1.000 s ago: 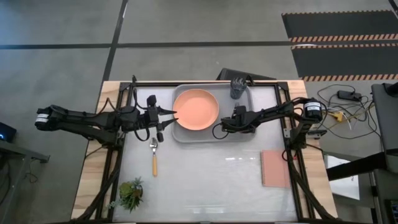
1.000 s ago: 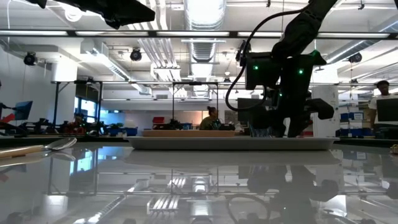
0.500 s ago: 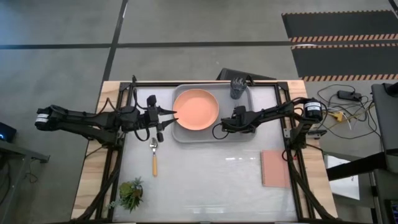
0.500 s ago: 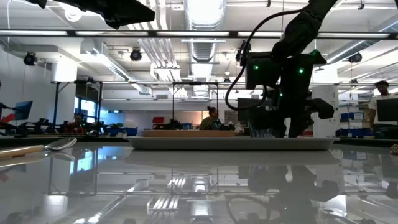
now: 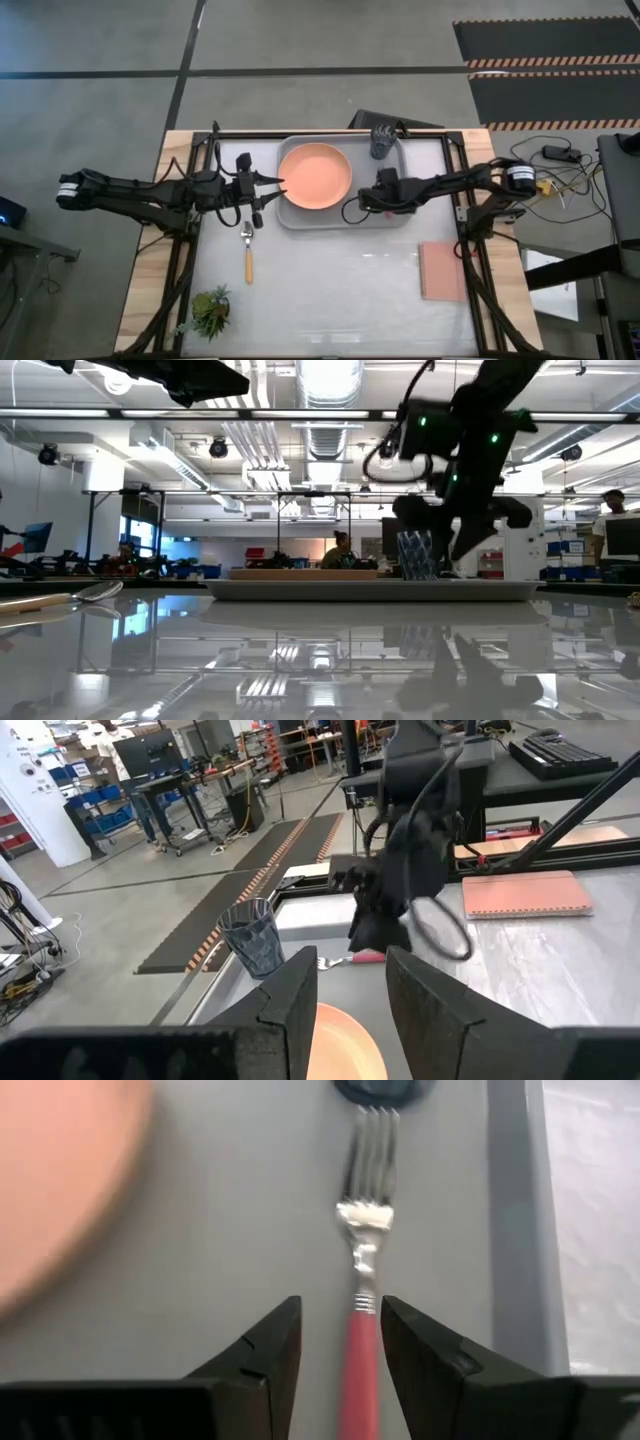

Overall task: Pick and place plate/cup/fork/spoon on tray
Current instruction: Put the yellow spoon on the gray serving tray in between the orange plate and pink fork

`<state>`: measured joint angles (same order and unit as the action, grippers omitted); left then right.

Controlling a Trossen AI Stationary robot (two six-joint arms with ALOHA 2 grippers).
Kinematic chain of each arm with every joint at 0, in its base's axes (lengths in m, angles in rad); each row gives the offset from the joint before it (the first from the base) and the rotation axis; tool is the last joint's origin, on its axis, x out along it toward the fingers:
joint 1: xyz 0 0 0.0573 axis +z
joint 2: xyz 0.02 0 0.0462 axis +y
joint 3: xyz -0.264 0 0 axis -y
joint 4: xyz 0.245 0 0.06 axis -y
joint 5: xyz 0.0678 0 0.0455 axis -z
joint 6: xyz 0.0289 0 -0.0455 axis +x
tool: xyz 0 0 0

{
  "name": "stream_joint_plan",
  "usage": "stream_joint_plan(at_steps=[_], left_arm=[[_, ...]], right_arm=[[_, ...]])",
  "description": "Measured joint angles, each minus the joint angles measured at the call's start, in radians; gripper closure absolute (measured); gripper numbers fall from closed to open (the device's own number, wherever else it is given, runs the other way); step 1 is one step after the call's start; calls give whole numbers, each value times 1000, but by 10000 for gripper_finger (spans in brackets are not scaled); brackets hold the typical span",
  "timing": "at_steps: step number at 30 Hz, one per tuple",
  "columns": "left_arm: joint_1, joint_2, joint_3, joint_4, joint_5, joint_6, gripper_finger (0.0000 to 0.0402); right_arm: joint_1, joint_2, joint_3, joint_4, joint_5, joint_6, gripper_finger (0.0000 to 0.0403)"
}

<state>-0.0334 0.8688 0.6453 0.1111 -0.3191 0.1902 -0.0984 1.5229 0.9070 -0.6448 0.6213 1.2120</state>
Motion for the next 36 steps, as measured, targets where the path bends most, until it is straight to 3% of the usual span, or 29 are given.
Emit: stream_joint_plan(at_steps=[9, 17, 23, 30, 36], left_arm=[[0, 0, -1, 0, 0, -2, 297], [0, 0, -13, -71, 0, -129, 297], [0, 2, -15, -274, 0, -396, 297], [1, 69, -11, -550, 0, -777, 297], [2, 137, 81, -721, 8, -867, 297]], right_arm=[[201, -116, 0, 110, 167, -121, 303], [427, -106, 0, 289, 330, -264, 331], [543, -87, 0, 332, 450, -343, 343], [556, -107, 15, 348, 455, -517, 344], [558, -159, 36, 351, 450, -707, 344]])
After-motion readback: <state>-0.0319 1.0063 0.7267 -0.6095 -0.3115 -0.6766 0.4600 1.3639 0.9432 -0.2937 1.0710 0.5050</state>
